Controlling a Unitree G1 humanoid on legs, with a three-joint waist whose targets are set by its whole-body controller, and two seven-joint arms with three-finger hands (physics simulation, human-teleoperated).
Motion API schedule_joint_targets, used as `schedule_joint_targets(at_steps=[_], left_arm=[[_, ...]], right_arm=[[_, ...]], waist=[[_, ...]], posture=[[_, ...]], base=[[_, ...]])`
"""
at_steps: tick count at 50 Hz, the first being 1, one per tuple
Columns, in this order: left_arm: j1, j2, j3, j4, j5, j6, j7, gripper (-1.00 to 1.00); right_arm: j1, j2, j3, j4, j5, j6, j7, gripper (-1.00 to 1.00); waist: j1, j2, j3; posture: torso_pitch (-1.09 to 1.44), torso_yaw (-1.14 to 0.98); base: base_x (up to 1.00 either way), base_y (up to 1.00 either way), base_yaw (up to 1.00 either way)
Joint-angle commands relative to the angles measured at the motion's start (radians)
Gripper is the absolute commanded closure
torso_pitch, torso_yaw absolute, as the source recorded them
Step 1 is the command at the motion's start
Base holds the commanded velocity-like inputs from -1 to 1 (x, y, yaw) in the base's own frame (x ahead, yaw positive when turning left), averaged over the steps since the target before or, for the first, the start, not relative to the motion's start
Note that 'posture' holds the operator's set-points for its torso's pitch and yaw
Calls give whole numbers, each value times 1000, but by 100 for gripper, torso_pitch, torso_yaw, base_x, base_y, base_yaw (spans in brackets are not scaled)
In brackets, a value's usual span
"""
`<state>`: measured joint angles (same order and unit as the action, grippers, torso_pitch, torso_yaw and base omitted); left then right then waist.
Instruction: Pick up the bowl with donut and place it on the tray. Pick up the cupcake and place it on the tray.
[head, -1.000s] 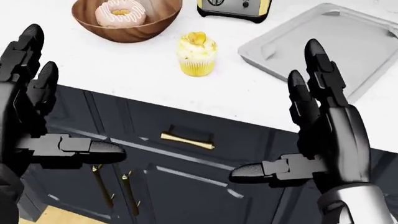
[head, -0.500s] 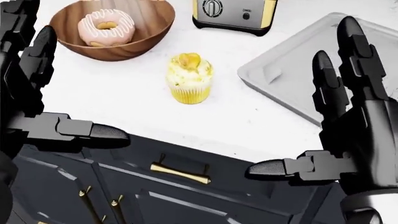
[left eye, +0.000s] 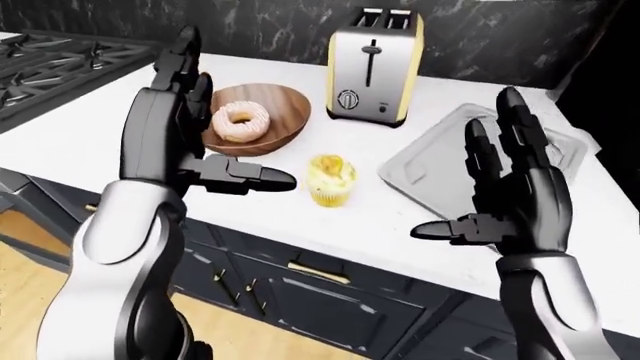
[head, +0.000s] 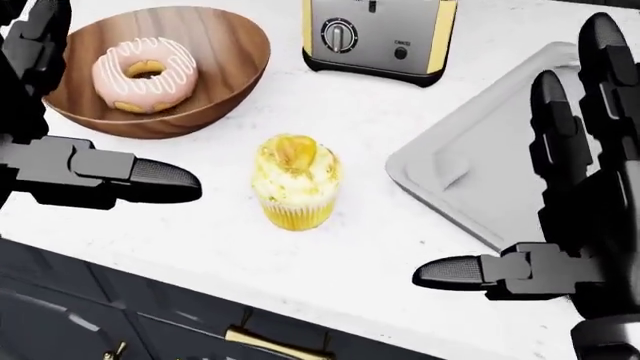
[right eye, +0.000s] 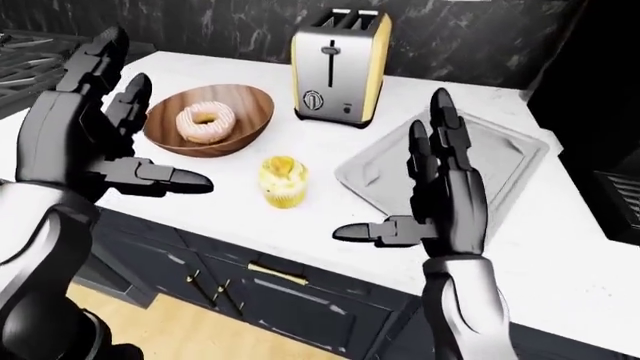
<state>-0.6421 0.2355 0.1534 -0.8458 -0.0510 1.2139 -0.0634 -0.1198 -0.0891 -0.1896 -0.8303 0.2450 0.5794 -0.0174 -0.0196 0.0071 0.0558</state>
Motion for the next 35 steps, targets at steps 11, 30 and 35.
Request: schedule_joint_targets(at_steps=[11, 30, 35], left_arm=[[-112, 92, -21, -19, 84, 15, -28, -100], [-42, -47, -138, 398, 764, -694, -218, -100], [-46, -73, -127, 524, 810, -829, -168, -100]], right_arm=[[11, -2, -20, -52, 34, -25, 8, -100], [5, -13, -42, -79, 71, 4, -20, -100], [6, -13, -45, -76, 74, -2, -20, -100]], waist=[[11, -21, -34], [22, -35, -32], [23, -36, -36]], posture=[[0, 0], [0, 0], [0, 0]], base=[[0, 0, 0], [0, 0, 0], [0, 0, 0]])
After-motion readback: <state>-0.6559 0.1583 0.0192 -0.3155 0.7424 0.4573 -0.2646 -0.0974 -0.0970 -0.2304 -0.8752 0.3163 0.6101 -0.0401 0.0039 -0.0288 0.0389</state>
